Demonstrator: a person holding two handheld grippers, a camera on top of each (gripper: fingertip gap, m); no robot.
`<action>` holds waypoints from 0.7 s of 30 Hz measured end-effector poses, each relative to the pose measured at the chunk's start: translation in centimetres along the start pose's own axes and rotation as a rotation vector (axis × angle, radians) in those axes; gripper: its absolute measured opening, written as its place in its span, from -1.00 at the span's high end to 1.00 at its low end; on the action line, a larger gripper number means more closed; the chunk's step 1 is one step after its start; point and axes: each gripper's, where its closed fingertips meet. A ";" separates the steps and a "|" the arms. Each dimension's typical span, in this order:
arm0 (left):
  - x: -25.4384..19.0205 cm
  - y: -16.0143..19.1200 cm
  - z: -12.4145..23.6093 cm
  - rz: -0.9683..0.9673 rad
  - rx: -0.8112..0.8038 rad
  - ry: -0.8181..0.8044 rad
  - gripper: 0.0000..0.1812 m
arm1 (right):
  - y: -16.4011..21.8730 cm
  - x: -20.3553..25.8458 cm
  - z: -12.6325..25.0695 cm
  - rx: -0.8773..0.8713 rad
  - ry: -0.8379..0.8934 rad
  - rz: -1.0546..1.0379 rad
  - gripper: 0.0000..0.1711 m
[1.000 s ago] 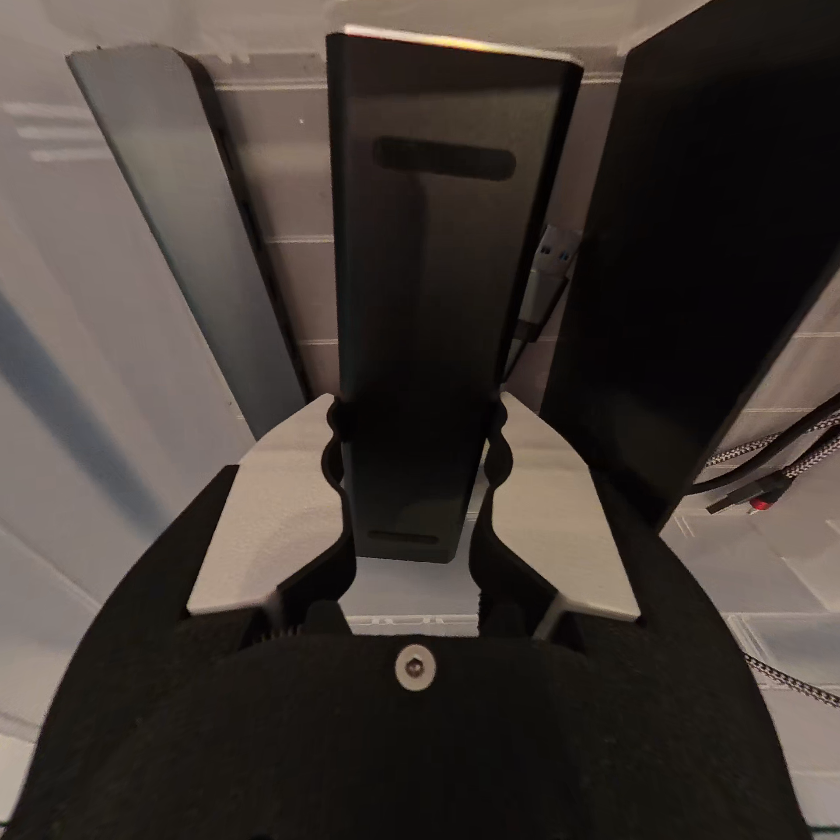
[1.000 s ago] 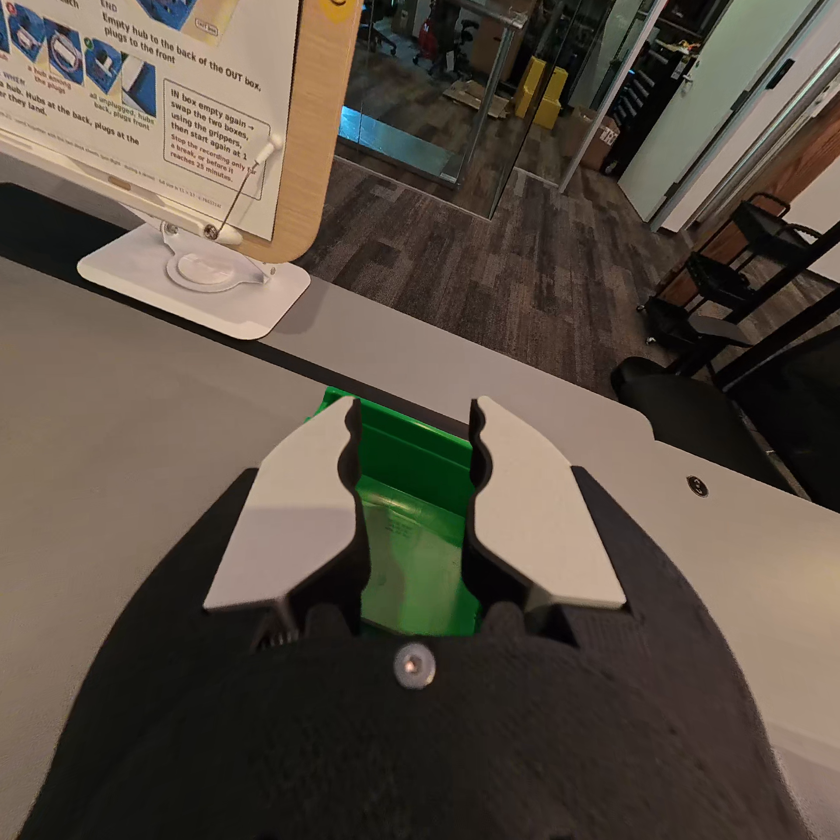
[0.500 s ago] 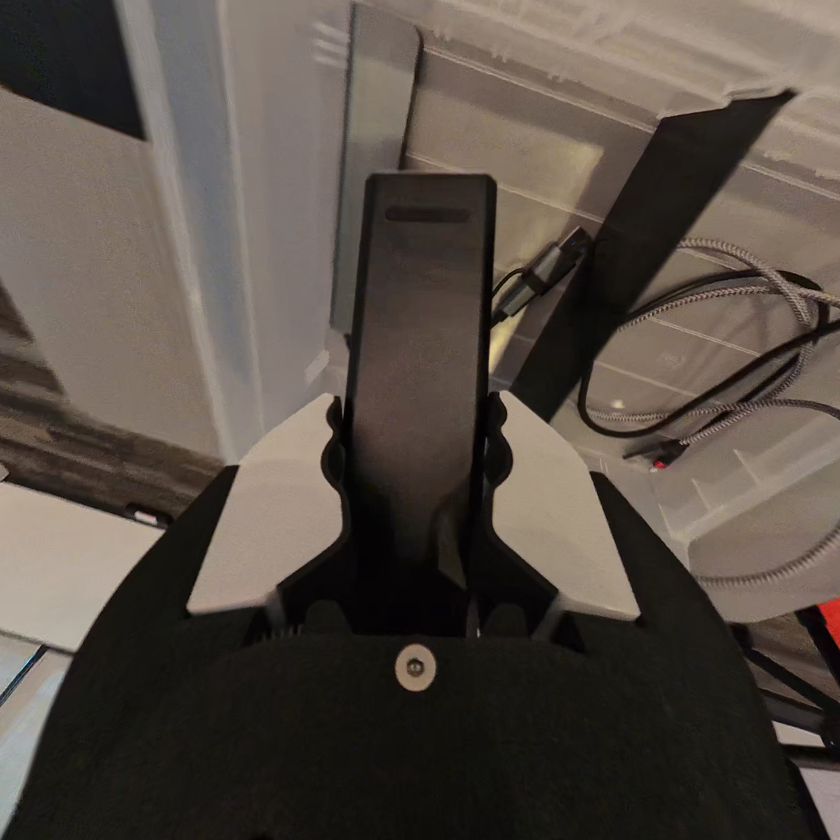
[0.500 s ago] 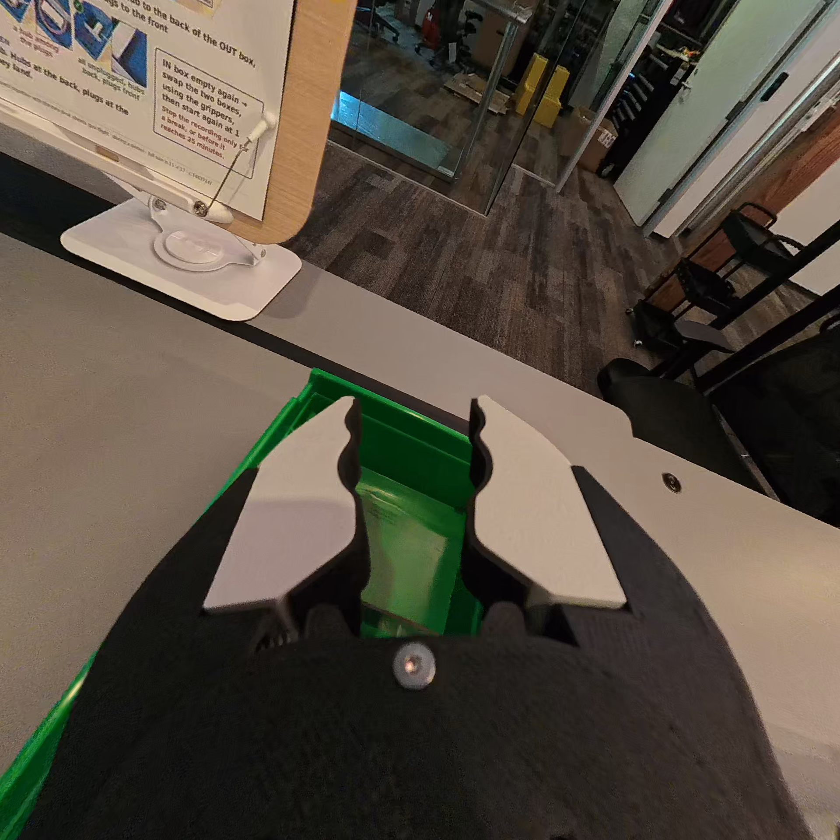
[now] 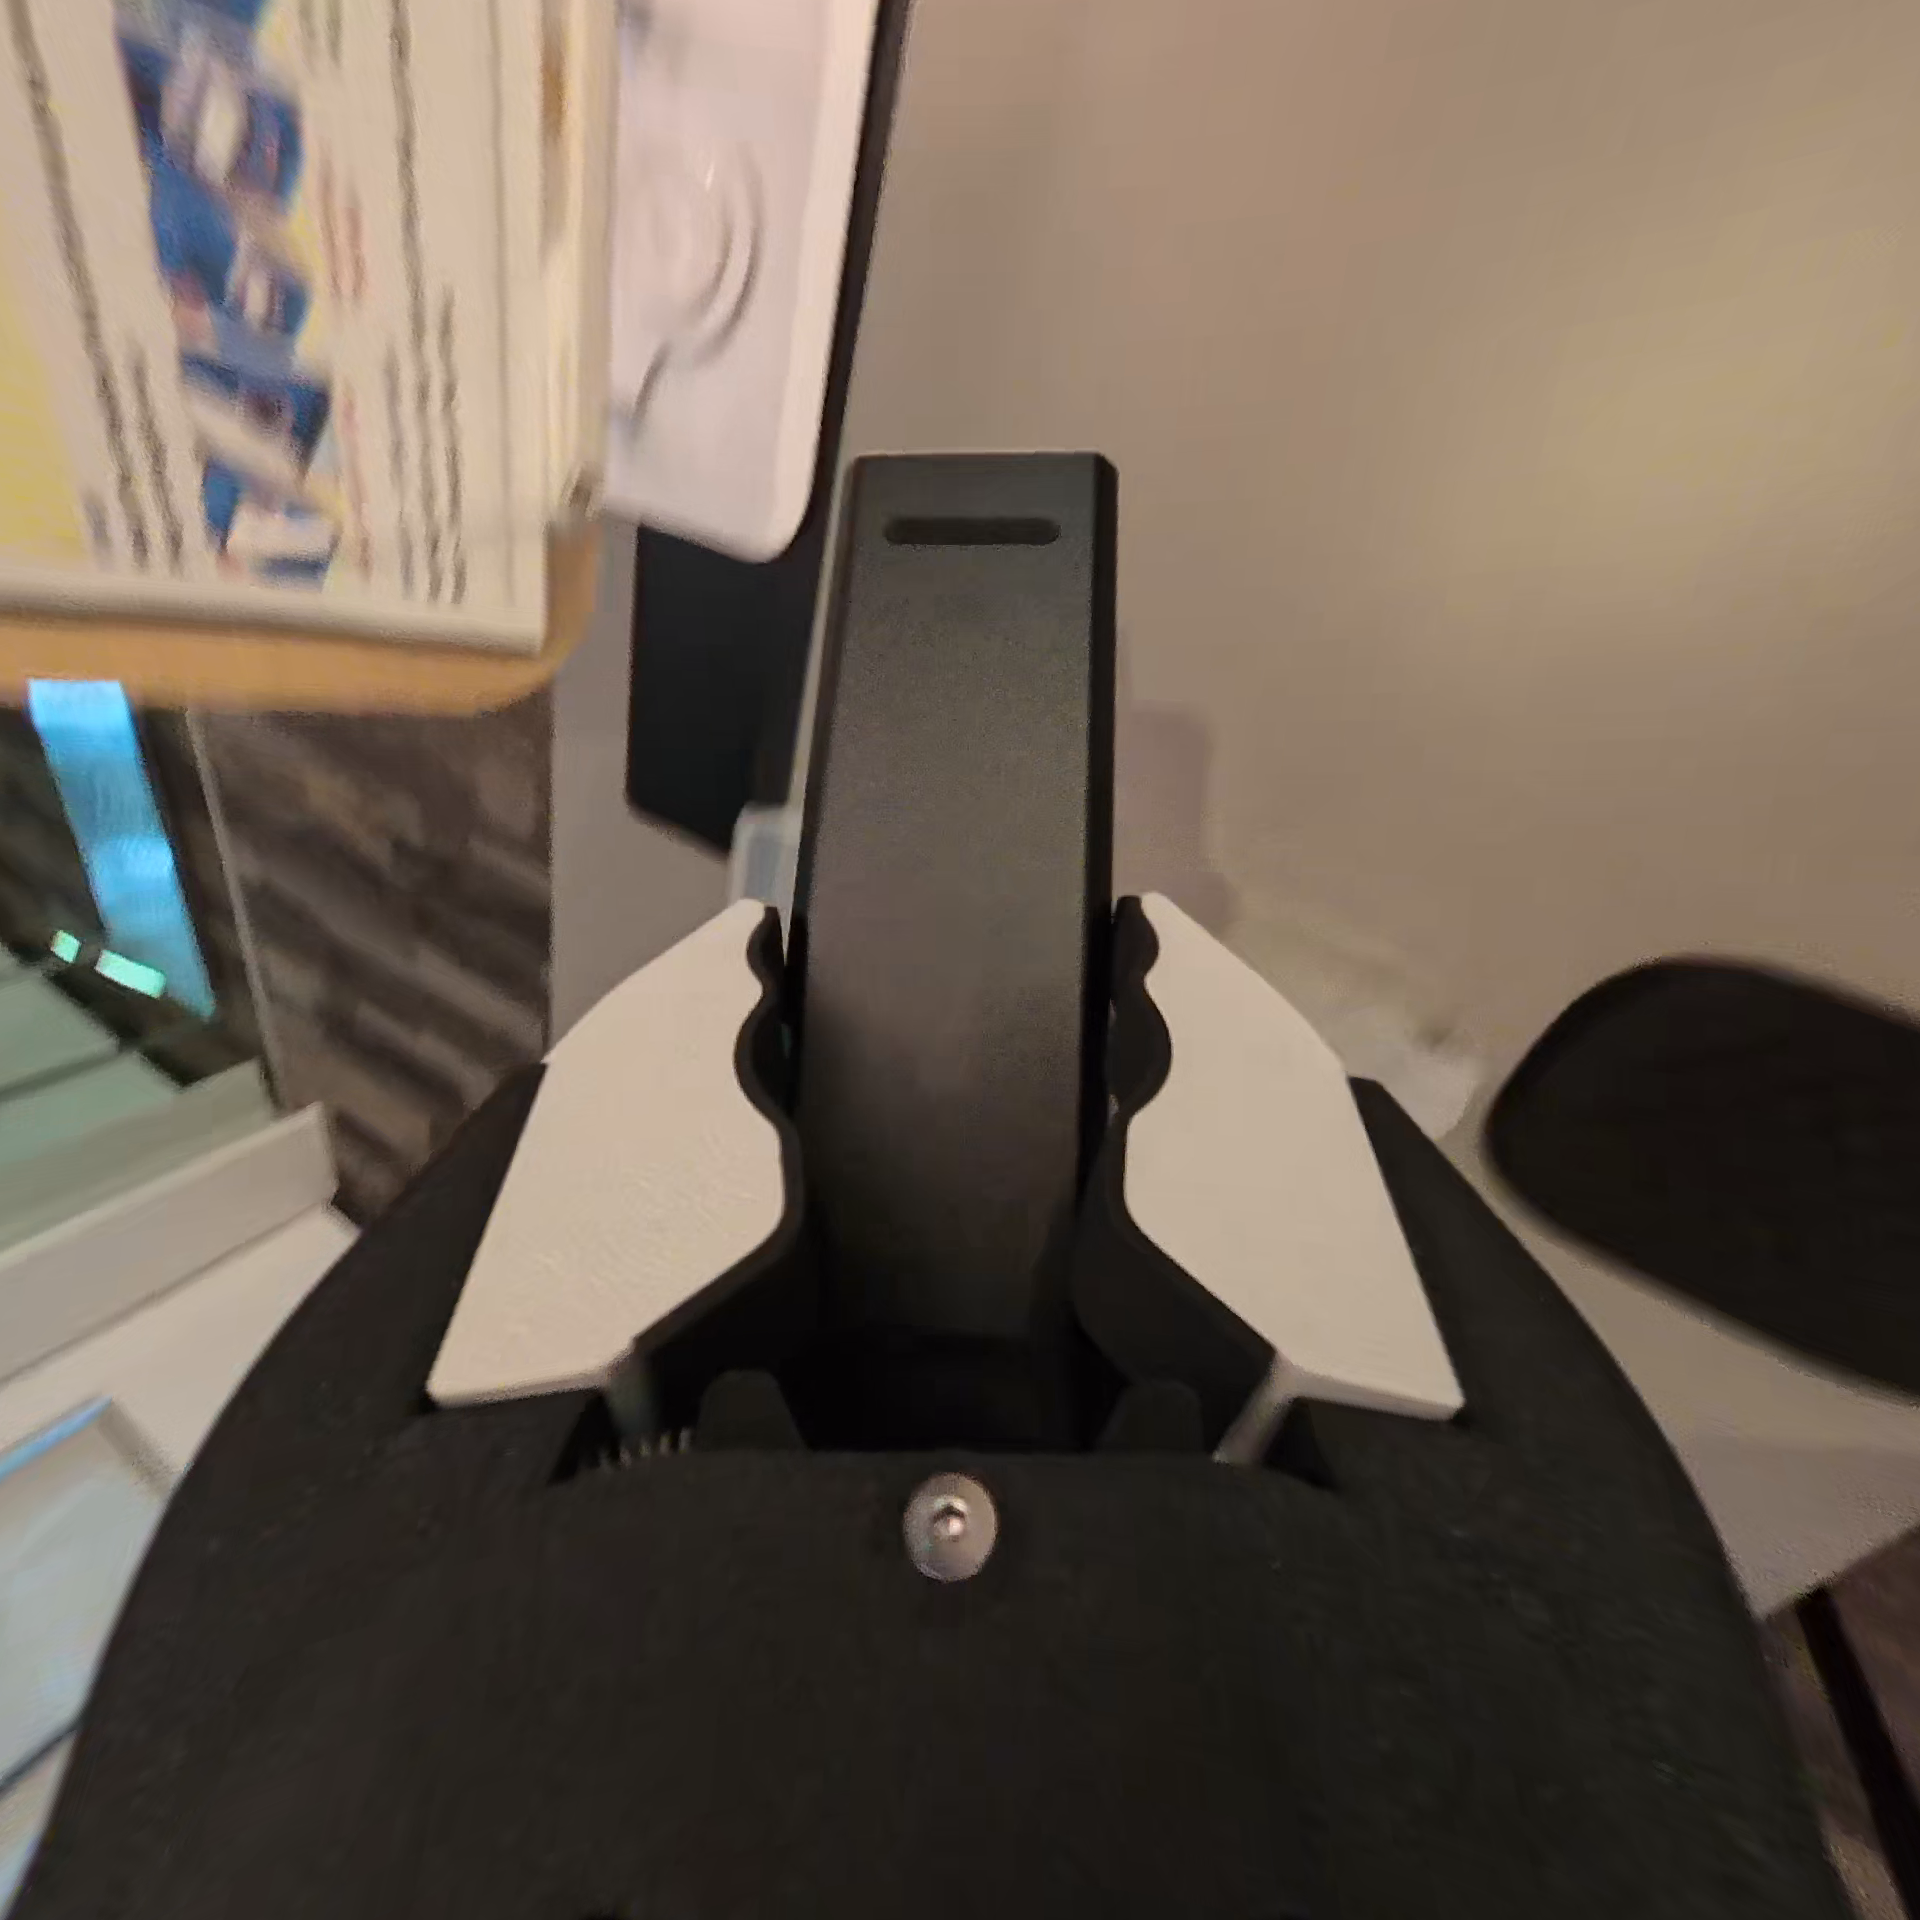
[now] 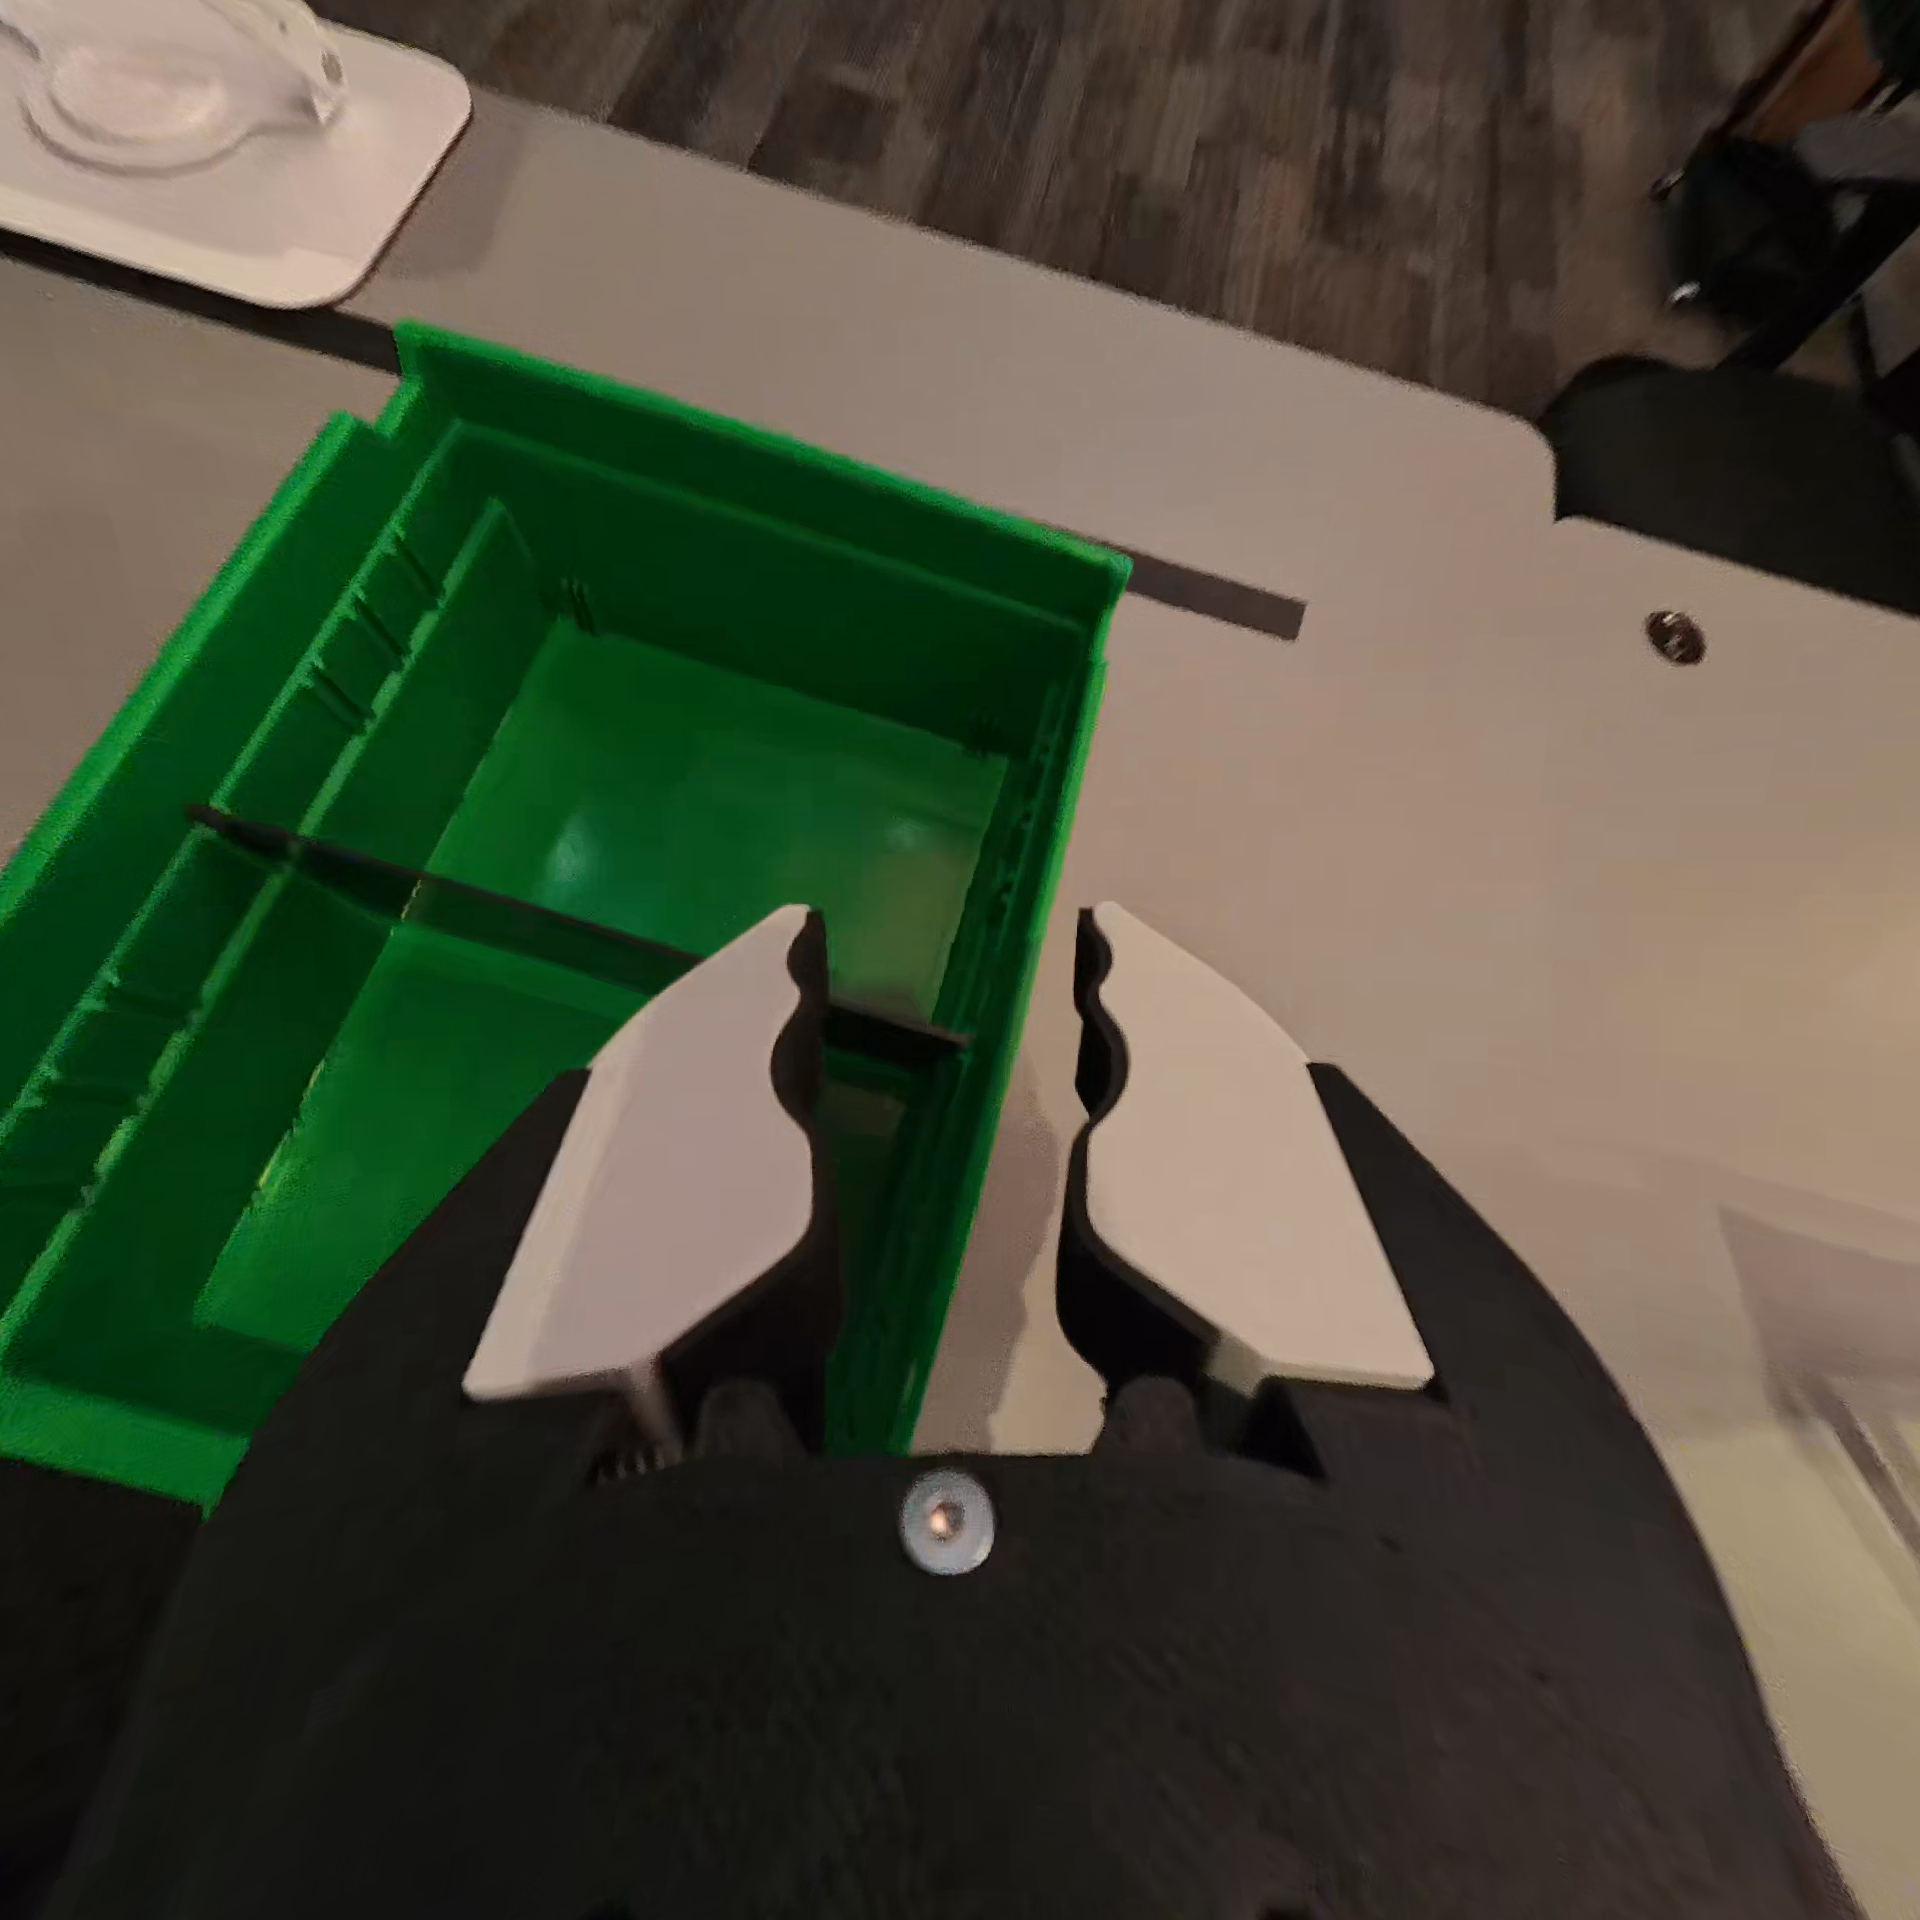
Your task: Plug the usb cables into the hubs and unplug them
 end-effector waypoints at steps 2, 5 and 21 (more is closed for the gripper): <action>-3.6 -4.1 -0.7 0.014 -0.118 0.044 0.33 | 1.6 -0.4 -0.4 0.039 -0.022 -0.021 0.44; -8.0 -8.9 -3.6 0.042 -0.244 0.085 0.33 | 4.1 -1.6 -1.0 0.103 -0.018 -0.091 0.42; -13.9 -9.3 -17.5 0.329 -0.153 0.355 0.33 | 10.3 -0.9 -1.6 0.361 -0.240 -0.535 0.81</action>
Point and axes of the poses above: each gripper's, where its closed fingertips meet, z back along the fingers, y out of its underside, x = y × z across the jaws, and after that the axes turned 4 degrees about -y, right-handed
